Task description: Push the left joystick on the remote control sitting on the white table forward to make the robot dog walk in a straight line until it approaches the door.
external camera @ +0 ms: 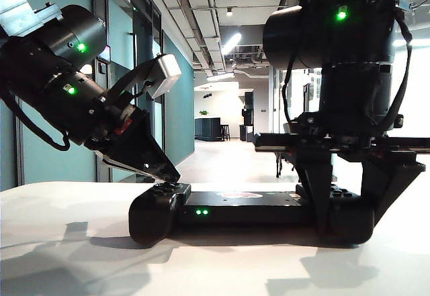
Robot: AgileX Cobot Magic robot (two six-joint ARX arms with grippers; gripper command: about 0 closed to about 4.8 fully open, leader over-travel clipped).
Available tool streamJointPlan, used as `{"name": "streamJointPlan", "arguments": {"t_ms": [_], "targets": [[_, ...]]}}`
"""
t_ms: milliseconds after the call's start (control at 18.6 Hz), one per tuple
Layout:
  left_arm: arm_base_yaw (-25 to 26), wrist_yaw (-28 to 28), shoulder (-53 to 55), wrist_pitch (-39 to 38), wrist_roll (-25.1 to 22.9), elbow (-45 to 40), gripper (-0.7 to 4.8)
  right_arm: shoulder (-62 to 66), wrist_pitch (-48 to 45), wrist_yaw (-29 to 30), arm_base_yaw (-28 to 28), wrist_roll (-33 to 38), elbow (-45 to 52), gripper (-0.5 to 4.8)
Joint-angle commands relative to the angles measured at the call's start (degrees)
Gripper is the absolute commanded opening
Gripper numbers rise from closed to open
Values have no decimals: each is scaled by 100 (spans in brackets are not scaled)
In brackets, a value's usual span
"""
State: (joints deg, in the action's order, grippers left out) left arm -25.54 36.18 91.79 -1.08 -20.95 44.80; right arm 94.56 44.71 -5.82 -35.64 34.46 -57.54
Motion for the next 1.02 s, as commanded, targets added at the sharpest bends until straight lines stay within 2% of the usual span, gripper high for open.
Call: {"name": "streamJointPlan", "arguments": {"t_ms": [54, 484, 861, 1023], "targets": [[0, -44, -7, 81, 15, -4, -5, 13, 157, -7, 7, -26, 17, 138], [0, -26, -37, 76, 87, 0, -5, 13, 109, -28, 7, -26, 17, 138], [-4, -2, -1495, 33, 1012, 4, -5, 13, -22, -70, 11, -28, 17, 138], [-4, -221, -2306, 20, 1486, 4, -5, 13, -24, -76, 11, -28, 17, 138]]}}
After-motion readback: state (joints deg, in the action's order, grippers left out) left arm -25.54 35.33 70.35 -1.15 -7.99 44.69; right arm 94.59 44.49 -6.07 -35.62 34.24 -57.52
